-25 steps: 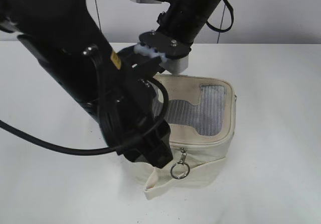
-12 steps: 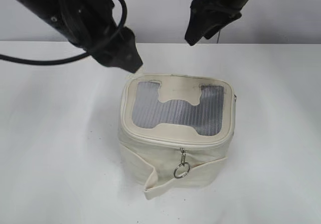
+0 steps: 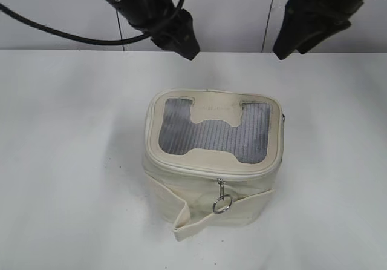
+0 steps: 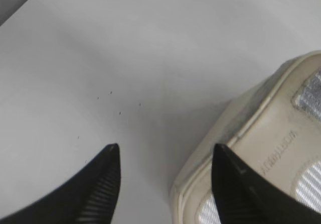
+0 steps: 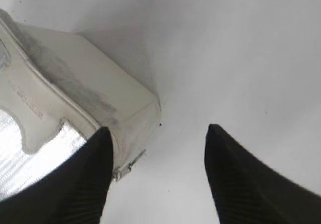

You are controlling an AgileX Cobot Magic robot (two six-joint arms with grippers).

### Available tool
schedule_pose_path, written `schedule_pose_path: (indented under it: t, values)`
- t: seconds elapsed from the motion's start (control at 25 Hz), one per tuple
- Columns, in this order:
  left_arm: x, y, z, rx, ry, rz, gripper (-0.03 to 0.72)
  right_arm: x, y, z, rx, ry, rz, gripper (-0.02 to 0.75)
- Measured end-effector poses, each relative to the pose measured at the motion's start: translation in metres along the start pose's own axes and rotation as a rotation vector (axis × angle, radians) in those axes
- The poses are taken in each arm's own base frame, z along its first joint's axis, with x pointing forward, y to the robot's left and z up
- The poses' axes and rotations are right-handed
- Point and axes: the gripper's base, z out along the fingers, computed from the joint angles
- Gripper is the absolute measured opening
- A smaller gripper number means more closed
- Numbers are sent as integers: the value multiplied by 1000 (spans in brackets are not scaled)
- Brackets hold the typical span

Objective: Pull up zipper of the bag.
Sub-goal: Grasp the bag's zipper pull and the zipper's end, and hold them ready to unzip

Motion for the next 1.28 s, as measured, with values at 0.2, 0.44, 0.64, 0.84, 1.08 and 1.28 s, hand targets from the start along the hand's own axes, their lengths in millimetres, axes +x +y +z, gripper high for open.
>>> schedule_pose_path:
  t: [0.2,0.44,0.64,0.84,1.08,1.28]
  values:
    - [-20,1,32,149,-8,33,444,35,-8,-10,6,42,77,457]
    - [-31,-4,65,361,13,50,444,67,1,-14,17,99,168,457]
    - [-32,-7,83,476,33,26,444,86,5,-11,24,146,263,457]
    - [-27,-9,99,526,44,-12,447,90,6,-7,22,163,286,457]
    - [-22,-9,113,546,63,-31,461,90,6,-7,17,160,290,457]
    - [-19,-10,119,558,69,-43,460,89,6,-7,19,151,291,457]
